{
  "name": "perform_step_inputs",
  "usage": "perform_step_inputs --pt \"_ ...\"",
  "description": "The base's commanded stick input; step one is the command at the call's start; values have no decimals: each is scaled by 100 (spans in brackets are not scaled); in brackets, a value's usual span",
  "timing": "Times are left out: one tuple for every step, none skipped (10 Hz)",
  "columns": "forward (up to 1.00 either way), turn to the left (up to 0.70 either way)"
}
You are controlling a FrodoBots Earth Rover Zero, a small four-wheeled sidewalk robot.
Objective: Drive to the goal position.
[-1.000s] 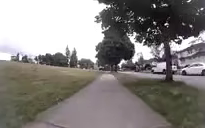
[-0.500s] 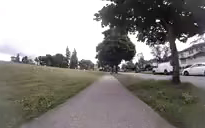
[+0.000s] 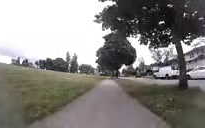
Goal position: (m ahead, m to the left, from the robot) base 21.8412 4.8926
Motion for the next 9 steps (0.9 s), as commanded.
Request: perform_step_inputs --pt "70 35" --pt "70 17" --pt "70 0" --pt "70 0" --pt "70 0" --pt "70 0" --pt "70 0" --pt "70 0" --pt "70 0"
